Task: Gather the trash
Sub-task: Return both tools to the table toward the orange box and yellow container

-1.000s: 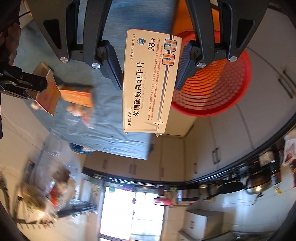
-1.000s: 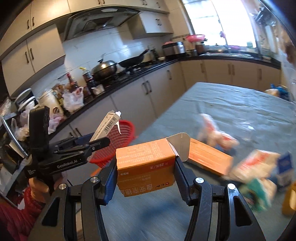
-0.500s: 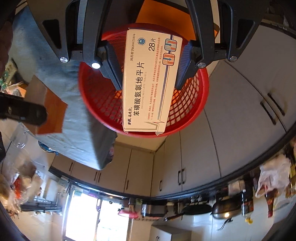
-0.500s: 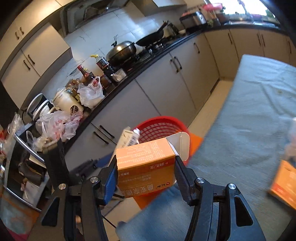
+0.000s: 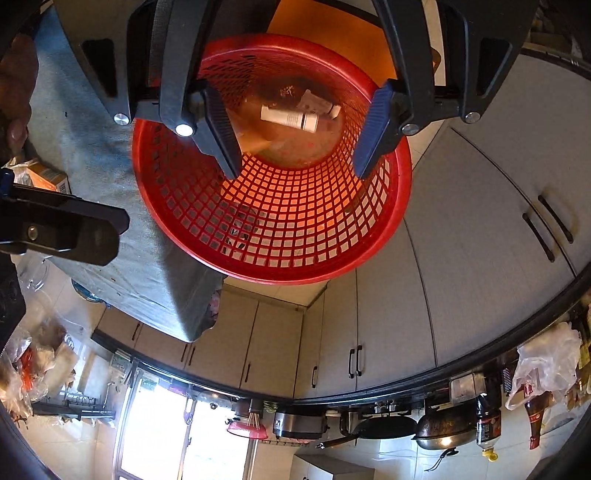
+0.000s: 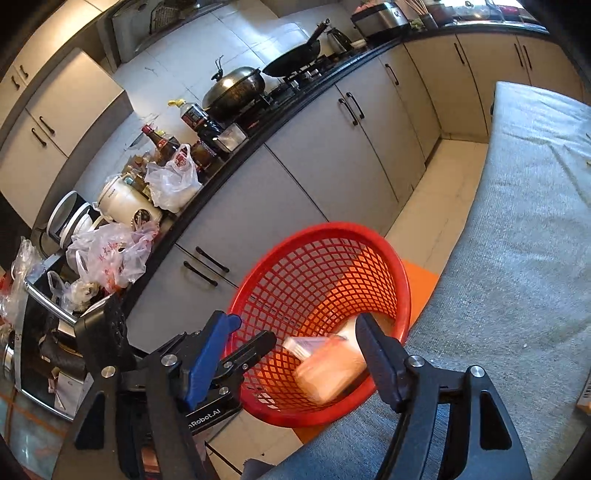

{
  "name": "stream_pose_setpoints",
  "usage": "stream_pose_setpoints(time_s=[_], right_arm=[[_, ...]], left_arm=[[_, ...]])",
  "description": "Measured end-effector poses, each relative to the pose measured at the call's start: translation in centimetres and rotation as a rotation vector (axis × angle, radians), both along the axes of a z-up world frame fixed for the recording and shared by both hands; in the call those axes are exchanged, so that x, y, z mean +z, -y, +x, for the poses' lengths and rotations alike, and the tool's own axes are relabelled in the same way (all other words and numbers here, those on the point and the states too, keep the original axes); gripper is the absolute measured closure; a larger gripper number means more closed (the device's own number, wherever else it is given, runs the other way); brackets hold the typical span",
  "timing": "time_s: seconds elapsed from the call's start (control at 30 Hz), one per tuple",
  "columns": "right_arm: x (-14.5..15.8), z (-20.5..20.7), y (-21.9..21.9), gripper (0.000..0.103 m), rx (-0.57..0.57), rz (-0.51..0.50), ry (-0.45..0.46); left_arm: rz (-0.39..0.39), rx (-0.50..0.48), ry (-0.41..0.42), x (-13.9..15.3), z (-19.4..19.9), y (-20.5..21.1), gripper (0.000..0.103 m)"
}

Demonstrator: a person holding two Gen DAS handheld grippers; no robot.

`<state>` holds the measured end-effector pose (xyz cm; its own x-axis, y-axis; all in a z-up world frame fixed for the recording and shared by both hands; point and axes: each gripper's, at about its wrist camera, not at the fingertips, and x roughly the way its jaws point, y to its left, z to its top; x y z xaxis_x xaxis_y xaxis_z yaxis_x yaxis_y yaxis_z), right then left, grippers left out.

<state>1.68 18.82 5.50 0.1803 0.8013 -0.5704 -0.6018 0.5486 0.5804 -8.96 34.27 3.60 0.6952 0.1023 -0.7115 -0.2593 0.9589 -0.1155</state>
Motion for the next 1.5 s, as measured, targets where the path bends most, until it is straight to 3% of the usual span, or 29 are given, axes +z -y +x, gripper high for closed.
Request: stream_pose_setpoints(time_s=[0.47,0.8,0.97,1.23,1.5], right_arm=[[2.6,-4.5,7.3,0.027,-0.091,0.016,0.101],[3.1,-6.7,17.3,0.027,-0.223,0.047,0.115],[4.0,-8.0,25.5,0.027,-0.366,0.081,0.136],[3.9,-9.5,38.2,0.028,-0.760,-0.062,0.162],[1.9,-9.8,42.7,0.029,-0.862,-0.037,0.067]], left_arm=[[0.035,-0.084,0.070,3.0,-1.6,5.6,0.039],[0.059,-0.218,0.055,3.4,-0.9,13.4,0.038],[0.094,-0.307,0.039,3.1,0.0,17.5,0.035],[0.090,-0.409,0.012,3.3,3.3,22.1,0.028],[0.002,-0.462,-0.031,4.0,10.9,23.8,0.027]])
